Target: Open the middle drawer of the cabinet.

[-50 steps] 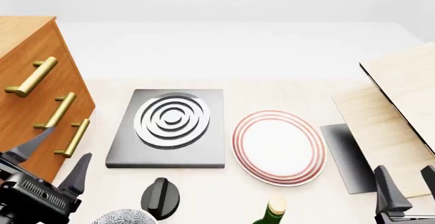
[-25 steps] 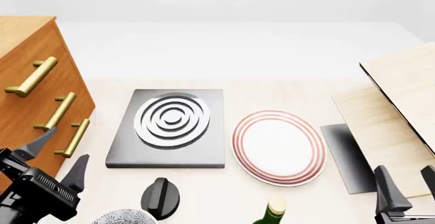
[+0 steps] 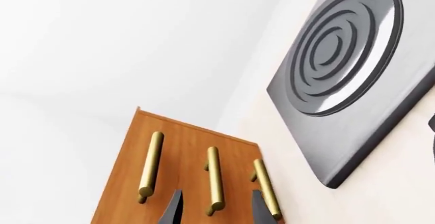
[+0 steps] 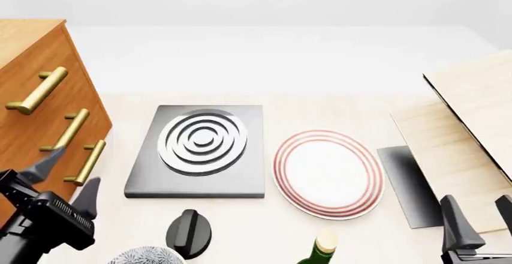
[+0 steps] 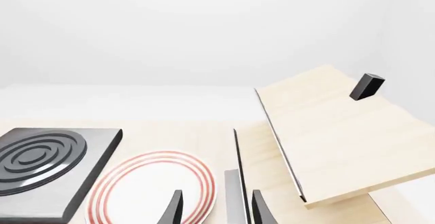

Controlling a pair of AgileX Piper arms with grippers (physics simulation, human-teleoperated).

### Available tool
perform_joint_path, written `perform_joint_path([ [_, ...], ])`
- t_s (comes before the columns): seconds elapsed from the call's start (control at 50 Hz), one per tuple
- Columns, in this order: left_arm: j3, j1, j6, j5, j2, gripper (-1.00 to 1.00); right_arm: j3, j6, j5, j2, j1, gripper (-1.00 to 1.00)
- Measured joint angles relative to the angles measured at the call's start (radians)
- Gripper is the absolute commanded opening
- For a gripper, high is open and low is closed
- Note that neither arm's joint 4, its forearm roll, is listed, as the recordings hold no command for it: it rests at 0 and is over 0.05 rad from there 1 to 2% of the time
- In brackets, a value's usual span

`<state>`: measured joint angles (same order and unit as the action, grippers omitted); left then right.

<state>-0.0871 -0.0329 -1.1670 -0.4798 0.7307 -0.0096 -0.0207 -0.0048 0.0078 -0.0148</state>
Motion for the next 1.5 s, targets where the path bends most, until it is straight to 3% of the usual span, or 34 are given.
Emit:
perform_joint_path([
  [0.82,-0.034,0.046,-0.025,-0.282,0.349,1.0,0.0,0.0,0.0,0.0,0.0,1.0],
  [1.5,-0.017,0.117,-0.066,-0.498,0.519,1.0,0.0,0.0,0.0,0.0,0.0,1.0],
])
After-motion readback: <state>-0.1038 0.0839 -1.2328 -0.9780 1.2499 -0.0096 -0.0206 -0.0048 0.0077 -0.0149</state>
